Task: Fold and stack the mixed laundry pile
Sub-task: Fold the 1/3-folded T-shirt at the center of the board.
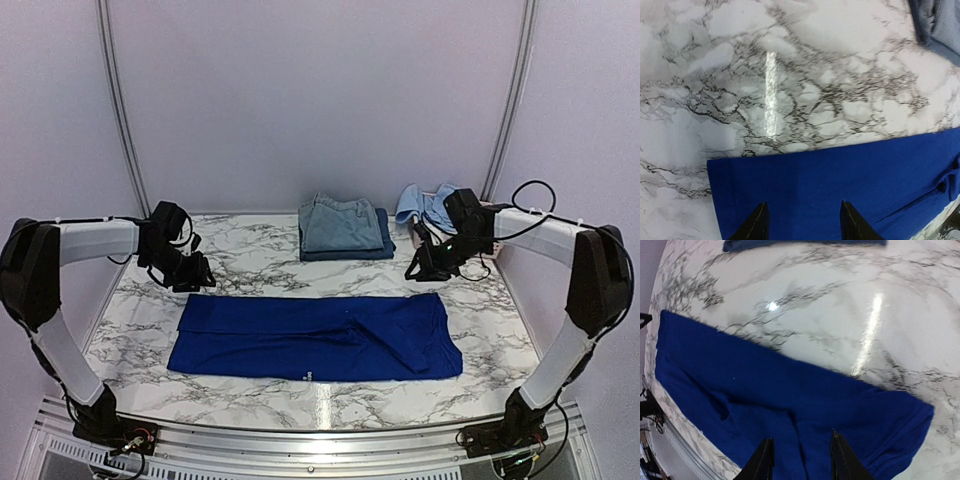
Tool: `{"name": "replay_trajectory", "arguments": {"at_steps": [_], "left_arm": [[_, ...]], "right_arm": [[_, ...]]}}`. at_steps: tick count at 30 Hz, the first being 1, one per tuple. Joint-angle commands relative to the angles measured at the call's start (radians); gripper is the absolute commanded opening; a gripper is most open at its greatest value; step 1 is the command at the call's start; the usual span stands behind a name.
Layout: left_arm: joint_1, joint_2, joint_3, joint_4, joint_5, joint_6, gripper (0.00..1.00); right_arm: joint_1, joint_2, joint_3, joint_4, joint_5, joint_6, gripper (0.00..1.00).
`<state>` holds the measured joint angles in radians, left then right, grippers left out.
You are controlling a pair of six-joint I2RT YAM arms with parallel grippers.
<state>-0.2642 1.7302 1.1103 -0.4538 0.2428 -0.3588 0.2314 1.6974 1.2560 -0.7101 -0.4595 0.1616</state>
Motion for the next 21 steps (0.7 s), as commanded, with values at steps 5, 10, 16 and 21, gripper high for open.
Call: {"name": "replay_trajectory", "arguments": {"at_steps": [5, 10, 16, 21], "left_arm": [[-0.087, -0.190, 0.003, 0.037, 0.052, 0.103, 0.54], [-0.176, -0.154, 0.074, 0.046, 0.061, 0.124, 0.54], [-0.219, -0.131, 0.109, 0.050, 0.039, 0.110, 0.54], [-0.219, -0.145, 0.105, 0.052, 0.015, 0.111, 0.54]], "right_arm": [[0.165, -0.053, -0.134, -0.031, -0.017, 0.004, 0.34], [0.186, 0.019, -0.084, 0.005, -0.007, -0.003, 0.34], [0.193, 0.121, -0.036, 0.022, -0.014, -0.032, 0.34], [0.201, 0.178, -0.006, 0.027, -0.037, -0.057, 0.36]]}}
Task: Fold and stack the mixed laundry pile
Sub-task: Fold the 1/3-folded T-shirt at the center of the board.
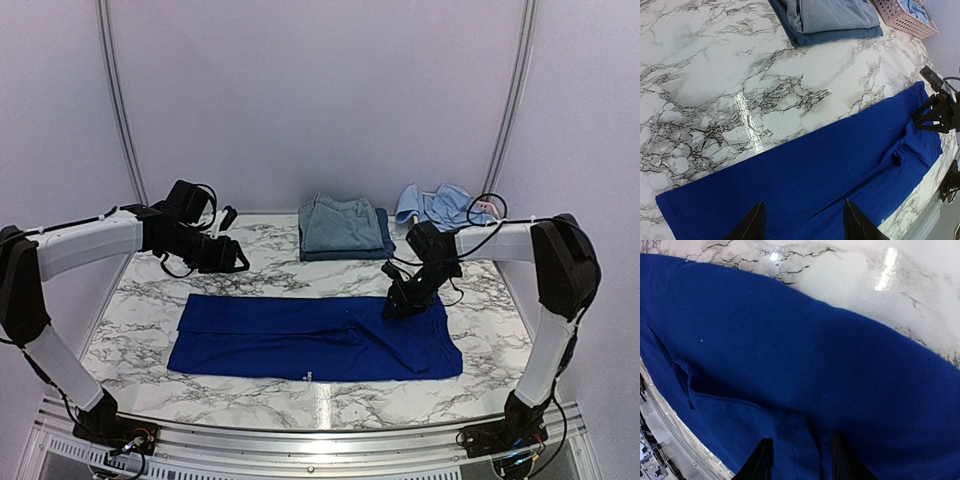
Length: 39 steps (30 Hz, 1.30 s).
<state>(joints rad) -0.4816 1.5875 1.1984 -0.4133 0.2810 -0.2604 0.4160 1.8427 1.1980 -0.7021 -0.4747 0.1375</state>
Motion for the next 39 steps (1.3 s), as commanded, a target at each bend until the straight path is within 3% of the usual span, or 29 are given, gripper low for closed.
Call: {"name": "replay_trajectory", "arguments": {"at_steps": [1, 4, 7, 13, 24, 28, 34, 39], "left_arm": [[-0.002, -0.003, 0.016, 0.011, -0.027, 0.012, 0.54], [-0.002, -0.007, 0.014, 0.010, -0.028, 0.012, 0.54], [-0.002, -0.011, 0.008, 0.013, -0.034, 0.011, 0.54], [-0.002, -0.024, -0.013, 0.022, -0.040, 0.016, 0.54], [-0.015, -0.096, -0.100, 0.098, -0.038, 0.074, 0.54], [-0.060, -0.108, -0.138, 0.131, -0.069, 0.144, 0.55], [-0.116, -0.098, -0.147, 0.157, -0.101, 0.170, 0.55], [-0.122, -0.081, -0.134, 0.174, -0.103, 0.146, 0.55]], "right_arm": [[0.017, 0.040, 0.059, 0.022, -0.026, -0.037, 0.35], [0.019, 0.061, 0.076, 0.027, -0.057, -0.046, 0.34], [0.030, 0.066, 0.094, 0.016, -0.082, -0.061, 0.27], [0.083, 0.023, 0.107, -0.023, -0.144, -0.080, 0.00], [0.375, -0.038, 0.083, -0.004, -0.210, 0.024, 0.00], [0.450, -0.052, 0.061, -0.021, -0.206, 0.038, 0.11], [0.360, -0.217, -0.030, 0.007, -0.059, 0.127, 0.31], [0.147, -0.189, -0.024, 0.013, 0.055, 0.118, 0.34]]}}
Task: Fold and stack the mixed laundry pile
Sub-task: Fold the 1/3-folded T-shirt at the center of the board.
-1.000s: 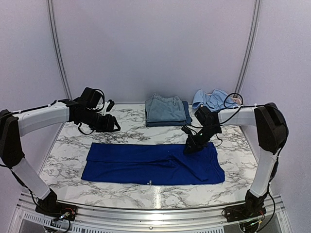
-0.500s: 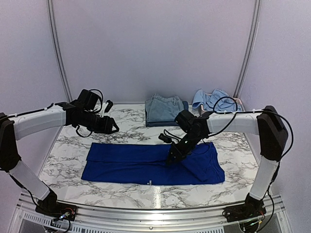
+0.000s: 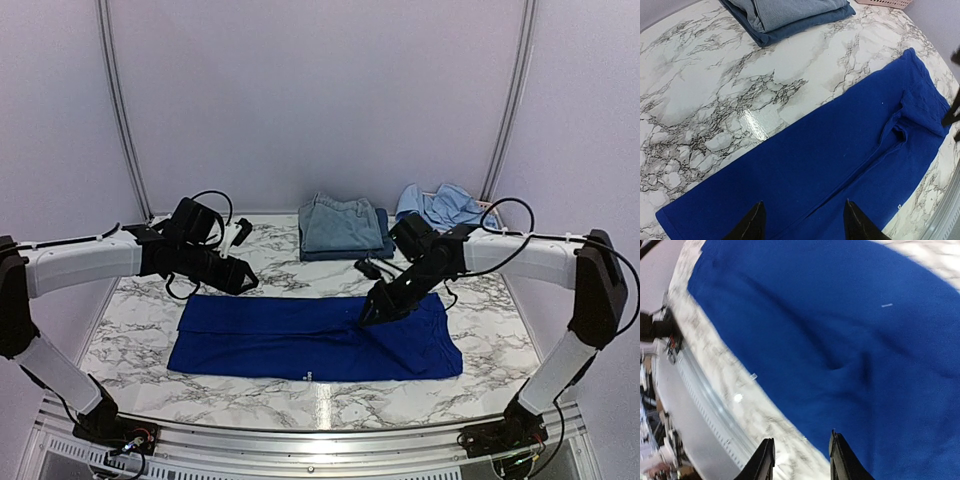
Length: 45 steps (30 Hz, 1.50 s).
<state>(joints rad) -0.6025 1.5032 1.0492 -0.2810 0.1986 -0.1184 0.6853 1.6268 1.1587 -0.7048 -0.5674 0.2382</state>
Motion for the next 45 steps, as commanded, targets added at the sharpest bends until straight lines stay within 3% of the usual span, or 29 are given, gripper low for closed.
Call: {"name": "replay_trajectory", "arguments": {"at_steps": [1, 12, 18, 22, 29, 34, 42, 45], "left_arm": [[-0.001, 0.002, 0.016, 0.044, -0.021, 0.002, 0.55], [-0.001, -0.011, 0.013, 0.046, -0.042, 0.003, 0.56], [-0.001, -0.007, 0.012, 0.046, -0.049, 0.010, 0.56], [-0.001, 0.001, 0.019, 0.046, -0.048, 0.015, 0.56], [-0.001, 0.001, 0.017, 0.046, -0.050, 0.021, 0.56], [-0.001, -0.010, 0.011, 0.050, -0.048, 0.020, 0.56], [-0.002, -0.058, -0.032, 0.090, -0.037, 0.049, 0.58], [-0.012, -0.071, -0.048, 0.106, -0.022, 0.082, 0.62]], "right_arm": [[-0.145, 0.047, 0.029, 0.011, 0.168, 0.008, 0.34], [-0.189, 0.267, 0.160, -0.023, 0.280, -0.073, 0.38], [-0.180, 0.295, 0.146, -0.006, 0.172, -0.093, 0.35], [-0.166, 0.290, 0.118, -0.003, 0.094, -0.101, 0.27], [-0.152, 0.233, 0.102, -0.044, 0.068, -0.113, 0.00], [-0.105, 0.174, 0.102, -0.057, 0.039, -0.106, 0.00], [0.073, 0.155, 0.073, -0.028, -0.030, -0.056, 0.00], [0.120, 0.152, 0.056, -0.046, -0.035, -0.058, 0.16]]}}
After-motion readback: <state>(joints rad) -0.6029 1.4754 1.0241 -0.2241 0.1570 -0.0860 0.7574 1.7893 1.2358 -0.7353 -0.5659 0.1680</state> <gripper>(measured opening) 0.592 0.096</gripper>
